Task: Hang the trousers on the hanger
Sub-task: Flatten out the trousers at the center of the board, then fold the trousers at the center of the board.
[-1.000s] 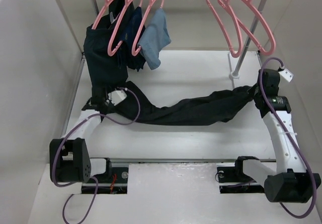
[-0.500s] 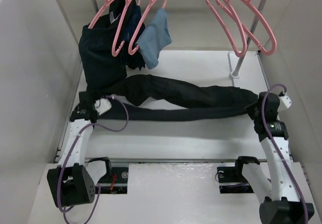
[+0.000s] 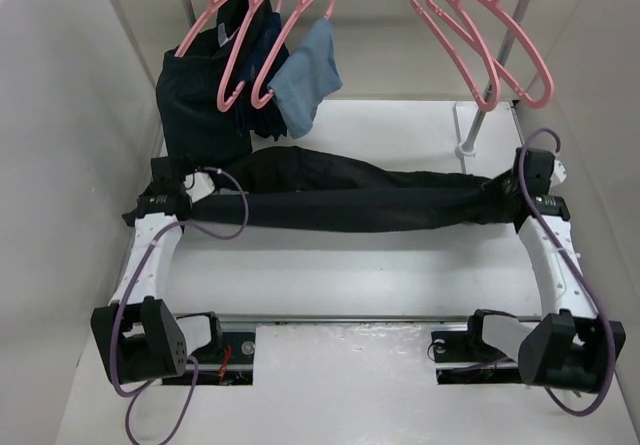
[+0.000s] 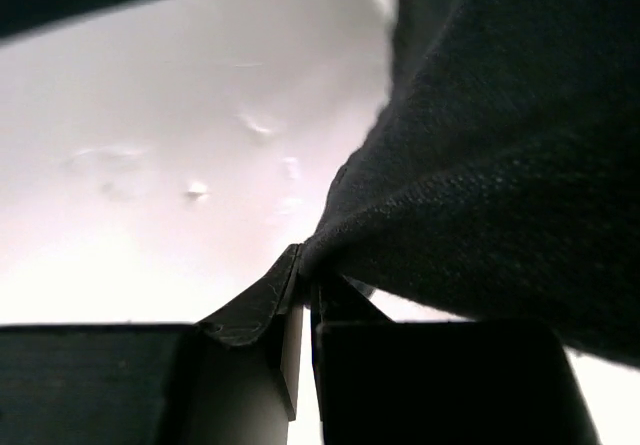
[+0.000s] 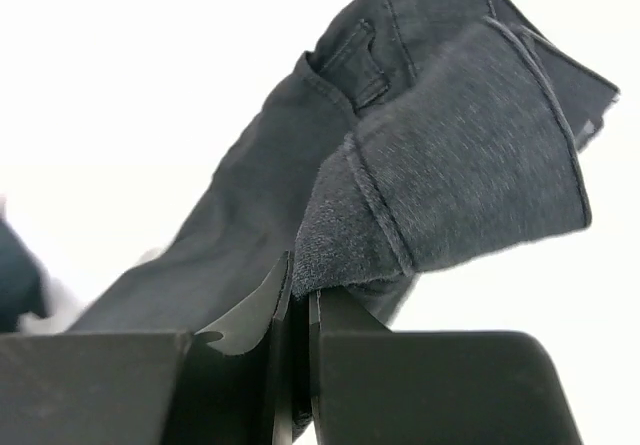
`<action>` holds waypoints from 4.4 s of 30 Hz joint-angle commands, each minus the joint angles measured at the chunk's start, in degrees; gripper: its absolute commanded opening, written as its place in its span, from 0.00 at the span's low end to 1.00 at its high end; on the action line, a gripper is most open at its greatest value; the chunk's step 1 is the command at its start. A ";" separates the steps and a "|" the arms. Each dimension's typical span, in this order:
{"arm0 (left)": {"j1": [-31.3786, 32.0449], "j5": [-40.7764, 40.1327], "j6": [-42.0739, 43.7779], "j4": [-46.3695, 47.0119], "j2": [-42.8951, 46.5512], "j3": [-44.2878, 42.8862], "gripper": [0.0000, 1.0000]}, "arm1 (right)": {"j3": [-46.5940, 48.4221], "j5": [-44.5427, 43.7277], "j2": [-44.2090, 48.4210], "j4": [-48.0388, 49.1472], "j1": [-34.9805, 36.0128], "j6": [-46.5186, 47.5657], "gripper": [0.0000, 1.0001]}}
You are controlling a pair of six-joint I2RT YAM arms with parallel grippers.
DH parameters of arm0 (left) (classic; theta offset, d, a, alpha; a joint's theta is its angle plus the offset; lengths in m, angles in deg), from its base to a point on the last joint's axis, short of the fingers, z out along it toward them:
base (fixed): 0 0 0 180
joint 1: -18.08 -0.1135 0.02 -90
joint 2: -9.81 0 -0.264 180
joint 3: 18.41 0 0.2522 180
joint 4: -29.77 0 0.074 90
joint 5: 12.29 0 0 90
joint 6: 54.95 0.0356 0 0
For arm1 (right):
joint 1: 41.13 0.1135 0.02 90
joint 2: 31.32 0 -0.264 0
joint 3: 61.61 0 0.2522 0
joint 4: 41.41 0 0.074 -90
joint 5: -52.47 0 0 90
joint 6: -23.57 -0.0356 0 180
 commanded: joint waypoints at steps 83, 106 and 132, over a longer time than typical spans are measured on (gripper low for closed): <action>12.70 8.81 -9.75 2.89 -13.54 -23.85 0.00 | 26.61 0.95 -33.83 -2.69 -13.69 25.19 0.00; 11.11 7.48 -8.66 -9.08 31.12 30.02 0.66 | -3.29 -4.69 -1.21 7.08 -16.34 9.71 0.00; 10.59 0.18 -7.71 -14.77 41.93 34.50 0.00 | -14.09 -16.88 23.21 -5.83 -16.34 -10.38 0.08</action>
